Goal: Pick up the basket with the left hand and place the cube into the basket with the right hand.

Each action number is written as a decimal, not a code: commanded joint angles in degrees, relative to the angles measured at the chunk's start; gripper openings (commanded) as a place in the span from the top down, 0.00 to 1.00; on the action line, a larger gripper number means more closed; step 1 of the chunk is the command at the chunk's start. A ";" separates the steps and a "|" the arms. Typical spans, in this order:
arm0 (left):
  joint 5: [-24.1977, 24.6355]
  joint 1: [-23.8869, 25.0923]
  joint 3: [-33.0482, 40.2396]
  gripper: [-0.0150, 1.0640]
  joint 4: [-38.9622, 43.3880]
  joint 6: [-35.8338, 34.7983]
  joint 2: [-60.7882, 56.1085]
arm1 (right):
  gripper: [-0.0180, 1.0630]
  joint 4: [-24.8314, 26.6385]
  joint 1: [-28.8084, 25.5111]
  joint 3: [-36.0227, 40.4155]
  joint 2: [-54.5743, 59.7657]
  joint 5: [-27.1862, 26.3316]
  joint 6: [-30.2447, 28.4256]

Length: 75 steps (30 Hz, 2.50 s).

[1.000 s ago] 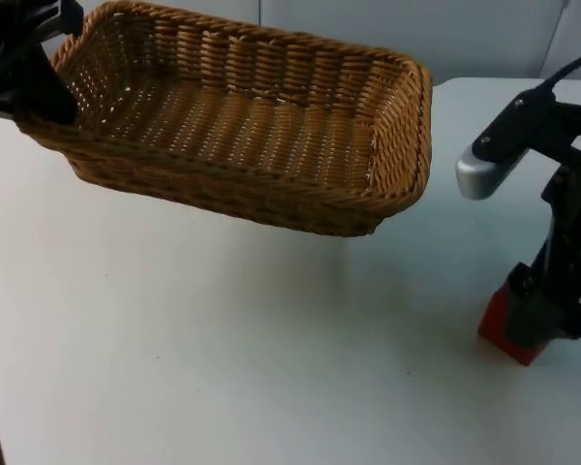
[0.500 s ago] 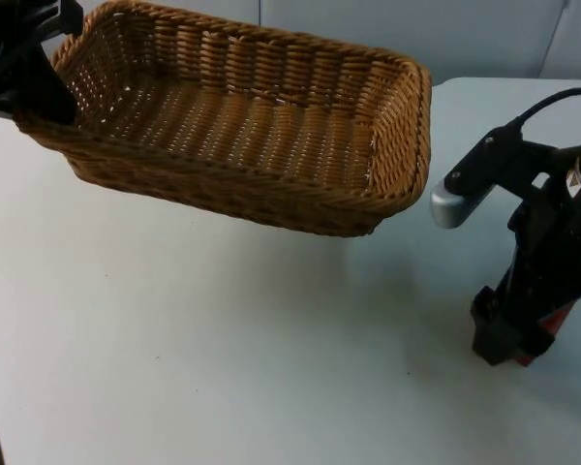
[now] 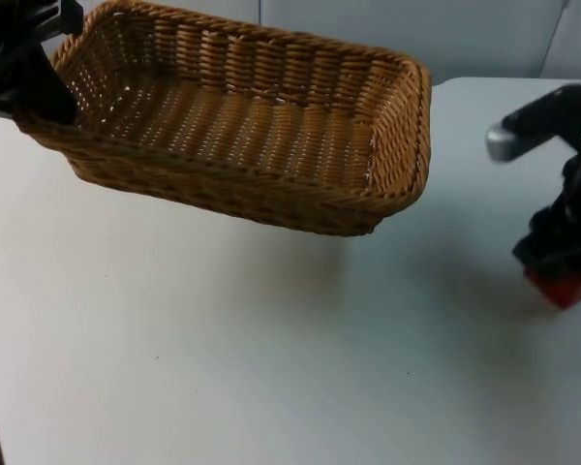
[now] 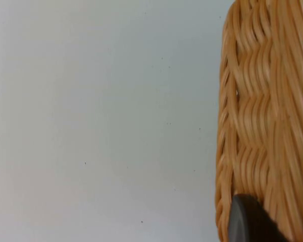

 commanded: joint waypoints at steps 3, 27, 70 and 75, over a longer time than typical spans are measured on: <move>-0.47 0.04 -0.03 0.99 -2.30 -0.18 -0.84 | 0.98 -3.22 -2.12 -8.69 -6.80 2.70 2.88; -3.25 0.04 -0.03 0.99 -2.25 -0.18 -0.84 | 0.88 45.04 12.66 -33.02 5.34 6.44 -27.02; -3.71 0.04 -0.03 0.99 -2.25 -0.18 -0.84 | 0.99 2.07 -19.75 -23.21 -27.89 8.44 20.15; -4.77 0.04 -0.03 0.99 -3.26 -0.18 -0.84 | 0.99 1.81 -22.04 -20.06 -29.66 9.38 20.04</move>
